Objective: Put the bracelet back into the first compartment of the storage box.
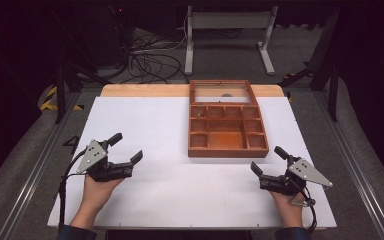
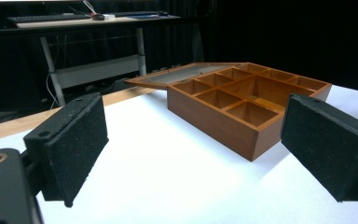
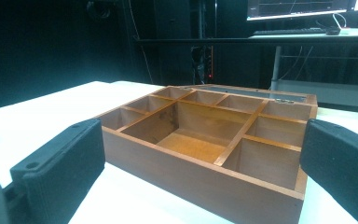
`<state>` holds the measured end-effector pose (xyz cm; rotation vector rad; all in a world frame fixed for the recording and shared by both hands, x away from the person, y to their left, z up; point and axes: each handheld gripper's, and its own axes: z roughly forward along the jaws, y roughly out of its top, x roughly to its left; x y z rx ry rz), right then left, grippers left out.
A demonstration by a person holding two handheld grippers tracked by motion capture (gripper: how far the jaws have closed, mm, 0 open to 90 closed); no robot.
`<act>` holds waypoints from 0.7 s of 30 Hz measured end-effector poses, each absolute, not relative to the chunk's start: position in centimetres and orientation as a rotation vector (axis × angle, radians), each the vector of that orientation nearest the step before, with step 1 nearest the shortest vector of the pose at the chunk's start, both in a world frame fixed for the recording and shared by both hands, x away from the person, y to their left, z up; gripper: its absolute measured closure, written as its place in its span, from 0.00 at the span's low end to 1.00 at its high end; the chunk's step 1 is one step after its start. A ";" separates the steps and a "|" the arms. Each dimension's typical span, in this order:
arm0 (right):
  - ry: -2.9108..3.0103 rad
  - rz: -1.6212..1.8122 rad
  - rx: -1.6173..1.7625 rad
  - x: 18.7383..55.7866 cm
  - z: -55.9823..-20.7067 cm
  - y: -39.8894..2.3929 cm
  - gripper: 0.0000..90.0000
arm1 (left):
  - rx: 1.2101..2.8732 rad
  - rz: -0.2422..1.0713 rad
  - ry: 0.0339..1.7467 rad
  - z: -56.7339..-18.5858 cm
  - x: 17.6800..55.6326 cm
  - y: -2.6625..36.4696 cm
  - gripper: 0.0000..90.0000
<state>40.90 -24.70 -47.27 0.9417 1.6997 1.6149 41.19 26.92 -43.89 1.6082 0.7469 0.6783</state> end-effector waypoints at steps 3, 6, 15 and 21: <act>1.702 1.614 0.940 40.9 -47.3 -24.7 0.00 | 1.613 0.686 0.744 -44.0 40.9 27.3 0.09; 1.703 1.615 0.939 40.9 -47.3 -24.7 0.00 | 1.601 0.684 0.744 -44.2 40.7 27.6 0.09; 1.706 1.616 0.940 41.0 -47.3 -24.8 0.00 | 1.594 0.669 0.737 -45.0 40.1 28.0 0.09; 1.716 1.611 0.941 41.1 -47.4 -24.7 0.00 | 1.578 0.658 0.735 -45.7 39.8 28.3 0.09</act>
